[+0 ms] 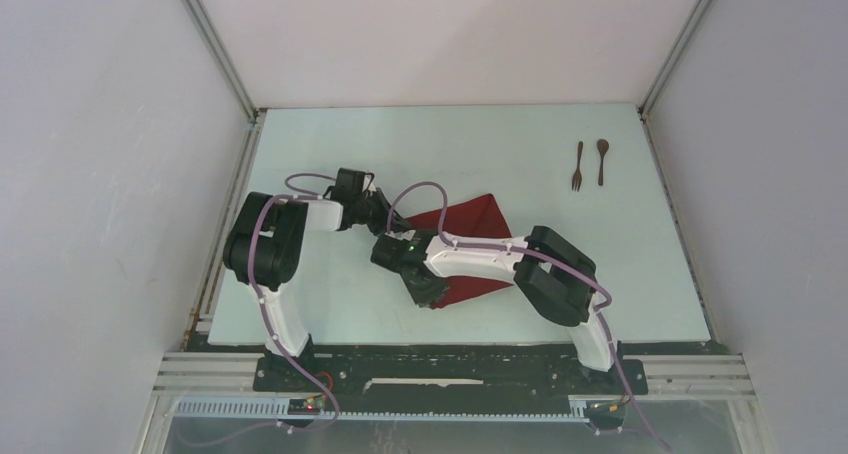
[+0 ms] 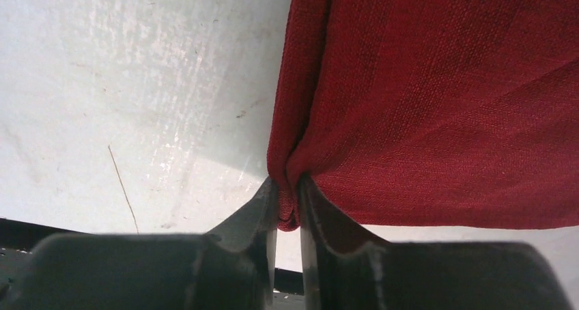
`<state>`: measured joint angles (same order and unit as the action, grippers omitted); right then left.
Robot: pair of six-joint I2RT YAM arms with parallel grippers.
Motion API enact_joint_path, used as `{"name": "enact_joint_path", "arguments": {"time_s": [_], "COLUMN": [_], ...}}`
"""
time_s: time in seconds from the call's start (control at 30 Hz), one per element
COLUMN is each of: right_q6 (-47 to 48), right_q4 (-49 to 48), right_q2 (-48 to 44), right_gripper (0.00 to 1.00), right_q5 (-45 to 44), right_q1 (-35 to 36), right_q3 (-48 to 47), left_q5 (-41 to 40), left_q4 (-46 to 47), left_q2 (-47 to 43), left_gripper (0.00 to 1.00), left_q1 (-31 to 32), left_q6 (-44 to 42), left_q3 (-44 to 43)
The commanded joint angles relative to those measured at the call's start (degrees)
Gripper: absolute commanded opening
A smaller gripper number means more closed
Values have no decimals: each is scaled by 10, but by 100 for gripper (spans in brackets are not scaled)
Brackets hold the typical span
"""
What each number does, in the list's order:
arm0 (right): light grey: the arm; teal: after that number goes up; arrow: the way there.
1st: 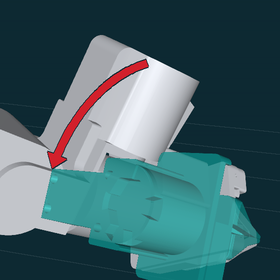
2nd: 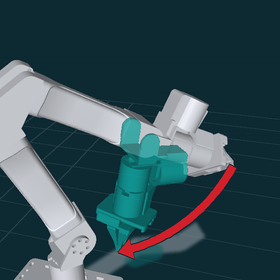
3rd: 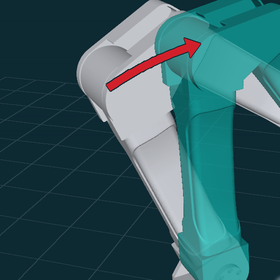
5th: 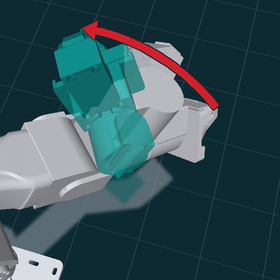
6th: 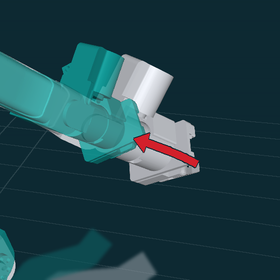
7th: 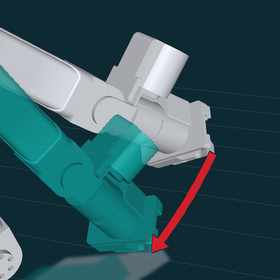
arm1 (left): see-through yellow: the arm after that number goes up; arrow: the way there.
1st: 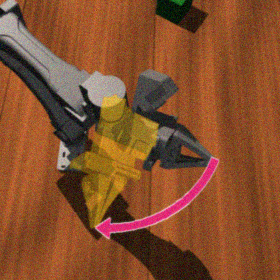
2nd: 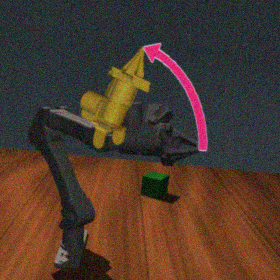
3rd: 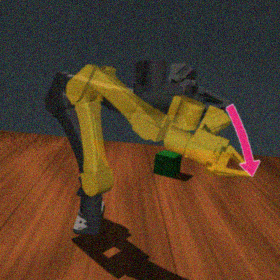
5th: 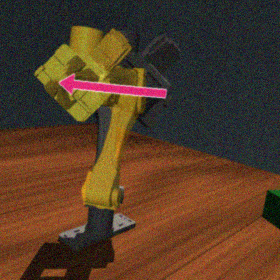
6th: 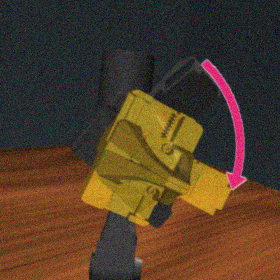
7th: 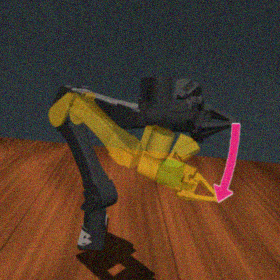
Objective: Fold the napkin into a case and place the utensils inside
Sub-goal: Pick up the upper triangle-folded napkin from the center of the board.
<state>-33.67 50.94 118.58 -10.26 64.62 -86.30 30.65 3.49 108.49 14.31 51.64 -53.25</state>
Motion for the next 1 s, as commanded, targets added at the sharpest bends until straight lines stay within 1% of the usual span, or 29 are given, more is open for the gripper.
{"name": "enact_joint_path", "arguments": {"time_s": [0.0,0.1,0.2,0.27,0.33,0.37,0.43,0.5,0.53,0.57,0.67,0.73,0.83,0.97], "right_q6": [21,32,41,46,51,48,42,34,30,28,25,26,30,35], "right_q4": [-37,-36,-50,-66,-84,-96,-128,-160,-167,-172,-176,-175,-172,-172], "right_q2": [37,17,-8,-28,-49,-64,-98,-126,-141,-149,-175,-190,-200,-204], "right_gripper": [15,1,0,0,0,0,0,0,0,0,0,0,0,0], "right_q5": [-32,-23,11,36,67,85,137,174,187,199,209,219,230,233], "right_q1": [-15,-17,-18,-22,-30,-36,-51,-69,-76,-82,-94,-102,-110,-111], "right_q3": [34,27,35,47,61,72,99,124,134,141,157,163,166,166], "left_q5": [-26,-26,-20,-12,-8,-9,-11,-14,-17,-15,6,21,52,65], "left_q4": [-12,-12,-13,-14,-16,-21,-31,-48,-55,-56,-39,7,114,223], "left_q2": [6,-1,-19,-37,-67,-83,-124,-163,-179,-190,-209,-212,-197,-150], "left_gripper": [3,5,11,17,27,34,53,68,78,81,83,84,85,86], "left_q1": [-11,-11,-11,-11,-11,-11,-17,-30,-36,-44,-51,-51,-43,-28], "left_q6": [-4,-4,-3,-1,-2,-6,-16,-23,-25,-25,-6,16,89,151], "left_q3": [4,2,-2,-2,3,7,21,45,60,74,121,153,205,224]}}
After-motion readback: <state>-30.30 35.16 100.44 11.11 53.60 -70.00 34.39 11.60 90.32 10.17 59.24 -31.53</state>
